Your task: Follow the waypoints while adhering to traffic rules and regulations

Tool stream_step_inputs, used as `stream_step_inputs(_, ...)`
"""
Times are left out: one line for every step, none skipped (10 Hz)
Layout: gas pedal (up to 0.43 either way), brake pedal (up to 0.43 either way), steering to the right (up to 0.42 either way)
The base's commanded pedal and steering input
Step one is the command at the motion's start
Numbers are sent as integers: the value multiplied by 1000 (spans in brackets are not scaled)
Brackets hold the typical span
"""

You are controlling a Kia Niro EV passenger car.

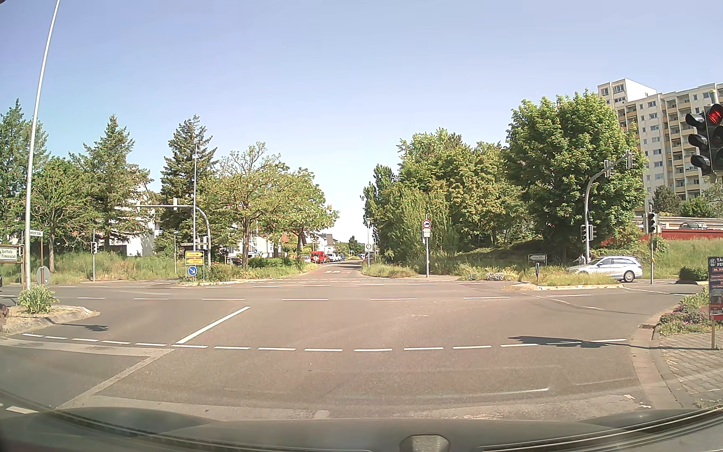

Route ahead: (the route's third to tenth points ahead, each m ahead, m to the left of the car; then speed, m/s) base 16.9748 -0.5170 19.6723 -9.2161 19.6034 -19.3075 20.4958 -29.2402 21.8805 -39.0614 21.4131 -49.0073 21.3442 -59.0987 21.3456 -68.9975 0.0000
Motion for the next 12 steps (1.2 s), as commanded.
stream_step_inputs(0,189,90)
stream_step_inputs(0,189,90)
stream_step_inputs(0,189,90)
stream_step_inputs(0,189,90)
stream_step_inputs(0,189,90)
stream_step_inputs(0,189,90)
stream_step_inputs(0,189,90)
stream_step_inputs(0,189,90)
stream_step_inputs(0,189,90)
stream_step_inputs(0,189,90)
stream_step_inputs(0,189,90)
stream_step_inputs(0,189,90)
